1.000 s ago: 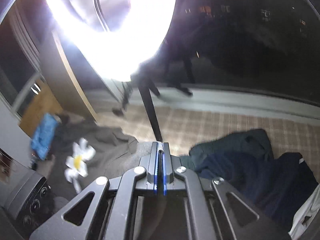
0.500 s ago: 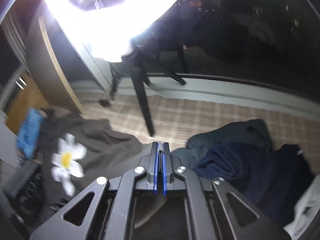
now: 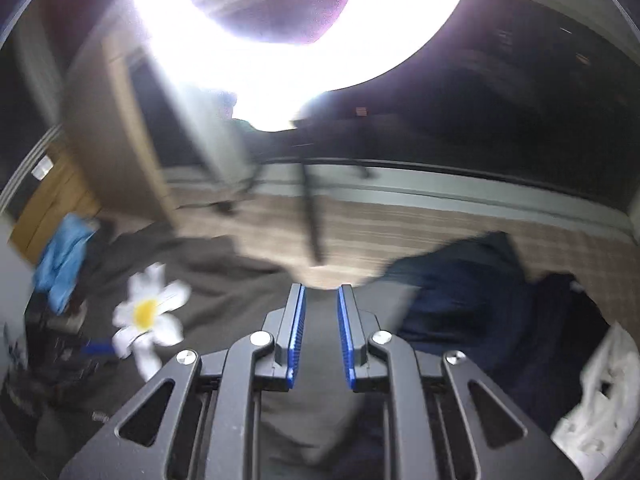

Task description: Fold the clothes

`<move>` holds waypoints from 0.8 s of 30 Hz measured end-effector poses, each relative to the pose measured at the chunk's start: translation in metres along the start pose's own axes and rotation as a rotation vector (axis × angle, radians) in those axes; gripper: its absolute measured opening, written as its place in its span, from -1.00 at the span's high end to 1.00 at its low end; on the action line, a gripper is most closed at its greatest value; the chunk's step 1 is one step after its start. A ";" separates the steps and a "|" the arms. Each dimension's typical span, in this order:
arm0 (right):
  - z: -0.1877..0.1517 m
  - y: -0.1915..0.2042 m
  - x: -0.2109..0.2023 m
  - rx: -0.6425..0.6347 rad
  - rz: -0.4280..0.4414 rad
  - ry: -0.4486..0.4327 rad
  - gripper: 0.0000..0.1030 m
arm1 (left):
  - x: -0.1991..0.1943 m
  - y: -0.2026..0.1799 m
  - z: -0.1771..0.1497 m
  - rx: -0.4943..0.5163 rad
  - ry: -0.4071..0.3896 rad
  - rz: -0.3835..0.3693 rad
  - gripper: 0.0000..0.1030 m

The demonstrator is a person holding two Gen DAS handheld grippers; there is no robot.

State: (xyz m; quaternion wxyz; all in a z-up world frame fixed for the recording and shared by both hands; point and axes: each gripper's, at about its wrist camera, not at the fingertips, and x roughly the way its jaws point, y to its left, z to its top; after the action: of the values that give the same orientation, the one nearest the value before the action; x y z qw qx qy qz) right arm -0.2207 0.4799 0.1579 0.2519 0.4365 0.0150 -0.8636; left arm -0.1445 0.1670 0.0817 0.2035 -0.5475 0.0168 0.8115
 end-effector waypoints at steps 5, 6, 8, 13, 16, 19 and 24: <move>0.002 0.042 0.048 -0.062 0.012 0.033 0.66 | 0.010 0.012 0.055 0.113 -0.084 0.118 0.48; 0.002 0.048 0.058 -0.080 0.001 0.030 0.66 | 0.017 0.016 0.064 0.130 -0.088 0.116 0.48; 0.001 0.060 0.081 -0.132 -0.025 0.029 0.58 | 0.031 0.022 0.082 0.166 -0.096 0.111 0.48; 0.004 0.073 0.145 -0.270 -0.107 0.104 0.18 | 0.080 0.036 0.102 0.268 -0.078 0.127 0.47; 0.007 0.075 0.171 -0.327 -0.124 0.149 0.17 | 0.088 0.054 0.101 0.236 -0.083 0.067 0.47; 0.013 0.077 0.192 -0.381 -0.131 0.183 0.07 | 0.091 0.066 0.098 0.217 -0.082 0.041 0.46; 0.019 0.074 0.213 -0.364 -0.076 0.249 0.15 | 0.093 0.067 0.097 0.234 -0.098 0.008 0.35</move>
State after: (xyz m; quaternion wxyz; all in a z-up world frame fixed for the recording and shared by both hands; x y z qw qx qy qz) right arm -0.3063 0.3211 0.0219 0.2899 0.4863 0.2182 -0.7949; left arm -0.2828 0.1588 0.0245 0.2635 -0.4796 0.1035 0.8305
